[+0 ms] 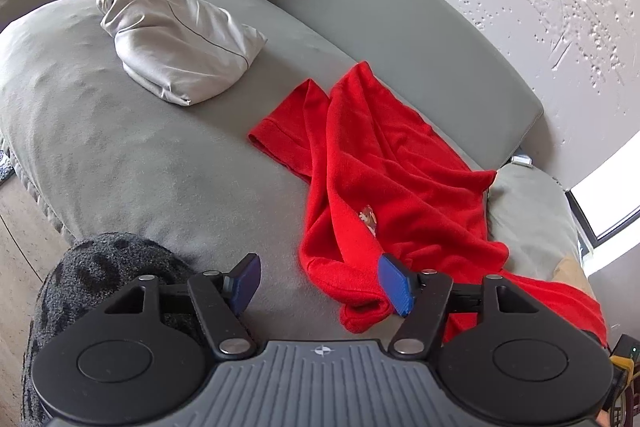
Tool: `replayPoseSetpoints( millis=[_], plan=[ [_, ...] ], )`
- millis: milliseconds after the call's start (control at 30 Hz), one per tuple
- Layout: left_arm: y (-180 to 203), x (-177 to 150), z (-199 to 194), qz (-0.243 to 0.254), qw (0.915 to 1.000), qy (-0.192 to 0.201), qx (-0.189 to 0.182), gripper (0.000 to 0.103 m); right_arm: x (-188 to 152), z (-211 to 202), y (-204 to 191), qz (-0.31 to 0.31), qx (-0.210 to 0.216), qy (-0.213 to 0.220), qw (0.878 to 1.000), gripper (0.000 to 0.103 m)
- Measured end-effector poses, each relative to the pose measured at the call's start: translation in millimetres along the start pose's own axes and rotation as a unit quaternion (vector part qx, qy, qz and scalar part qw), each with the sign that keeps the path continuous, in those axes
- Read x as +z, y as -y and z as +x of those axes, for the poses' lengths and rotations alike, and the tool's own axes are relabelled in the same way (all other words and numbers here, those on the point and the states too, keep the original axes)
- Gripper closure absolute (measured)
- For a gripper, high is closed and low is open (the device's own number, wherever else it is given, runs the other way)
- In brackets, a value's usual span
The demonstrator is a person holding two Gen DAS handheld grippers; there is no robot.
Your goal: Fold clothes
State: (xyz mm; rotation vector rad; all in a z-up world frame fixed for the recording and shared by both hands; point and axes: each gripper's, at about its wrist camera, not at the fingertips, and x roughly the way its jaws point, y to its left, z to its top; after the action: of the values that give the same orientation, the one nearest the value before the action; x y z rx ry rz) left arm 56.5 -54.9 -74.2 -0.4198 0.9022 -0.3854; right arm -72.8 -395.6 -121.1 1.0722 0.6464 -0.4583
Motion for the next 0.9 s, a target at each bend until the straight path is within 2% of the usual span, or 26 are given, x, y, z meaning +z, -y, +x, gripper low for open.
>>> replayPoseSetpoints(
  millis=[100, 200, 300, 433, 533, 667, 767, 900],
  plan=[
    [-4, 0, 2, -0.015, 0.9999, -0.003, -0.004, 0.039, 11, -47, -6, -0.017, -0.003, 0.07, 0.997, 0.101],
    [-6, -3, 9, -0.035, 0.9993, -0.014, -0.006, 0.039, 20, -90, -13, -0.056, -0.031, 0.146, 0.987, 0.101],
    [-6, -9, 21, -0.052, 0.9982, -0.028, -0.005, 0.039, 24, -100, -5, -0.066, -0.056, 0.139, 0.986, 0.101],
    [-2, -12, 34, -0.052, 0.9979, -0.038, 0.002, 0.039, 23, -96, 19, -0.013, -0.053, 0.122, 0.991, 0.101],
    [-1, -13, 40, -0.063, 0.9971, -0.043, 0.002, 0.039, 27, -109, 33, 0.024, -0.049, 0.154, 0.986, 0.101],
    [2, -17, 49, -0.072, 0.9961, -0.051, -0.001, 0.039, 32, -122, 32, 0.013, -0.073, 0.204, 0.976, 0.101],
    [11, -19, 52, -0.063, 0.9969, -0.046, -0.013, 0.038, 29, -127, 32, 0.006, -0.069, 0.192, 0.979, 0.101],
    [13, -18, 59, -0.107, 0.991, -0.062, -0.05, 0.039, 27, -134, 34, 0.014, -0.065, 0.19, 0.98, 0.101]
  ],
)
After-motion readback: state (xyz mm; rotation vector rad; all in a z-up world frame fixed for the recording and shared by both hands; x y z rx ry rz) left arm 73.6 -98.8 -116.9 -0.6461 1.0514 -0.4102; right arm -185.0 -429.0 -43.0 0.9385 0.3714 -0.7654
